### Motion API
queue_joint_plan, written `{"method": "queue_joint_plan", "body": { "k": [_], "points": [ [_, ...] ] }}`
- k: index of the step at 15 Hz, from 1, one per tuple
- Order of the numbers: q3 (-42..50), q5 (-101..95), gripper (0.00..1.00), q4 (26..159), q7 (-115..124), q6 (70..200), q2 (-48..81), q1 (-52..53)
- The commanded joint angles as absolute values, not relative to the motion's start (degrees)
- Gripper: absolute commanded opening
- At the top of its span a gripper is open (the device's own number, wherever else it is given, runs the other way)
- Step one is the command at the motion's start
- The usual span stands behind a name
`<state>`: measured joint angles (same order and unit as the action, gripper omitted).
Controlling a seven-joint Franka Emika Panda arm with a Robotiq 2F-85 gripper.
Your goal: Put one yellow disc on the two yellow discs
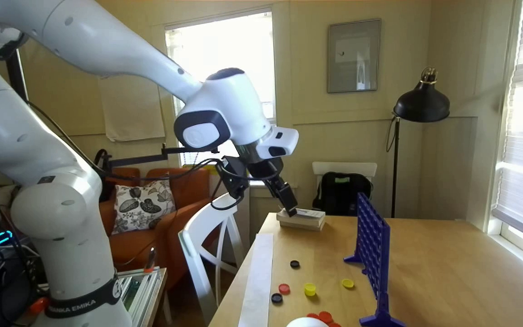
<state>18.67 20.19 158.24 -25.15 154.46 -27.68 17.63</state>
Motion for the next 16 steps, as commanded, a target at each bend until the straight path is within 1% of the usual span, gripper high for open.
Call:
{"method": "queue_joint_plan", "body": {
  "k": [1, 7, 8, 9, 10, 12, 16],
  "points": [
    [15.94, 21.07, 1.00, 158.19, -23.42, 161.74, -21.31, 16.77],
    [11.64, 20.37, 1.00, 158.49, -13.76, 173.37, -11.83, 15.92],
    [10.50, 19.59, 1.00, 158.52, -11.60, 175.08, -9.98, 15.16],
    [7.44, 15.98, 1.00, 158.54, -6.85, 176.60, -7.21, 11.60],
    [11.26, 19.29, 1.00, 158.60, -12.80, 173.08, -11.74, 15.54],
    [8.74, 17.82, 1.00, 158.58, -9.40, 175.09, -8.57, 13.20],
    [8.19, 17.67, 1.00, 158.32, -8.64, 175.78, -7.13, 12.57]
  ]
}}
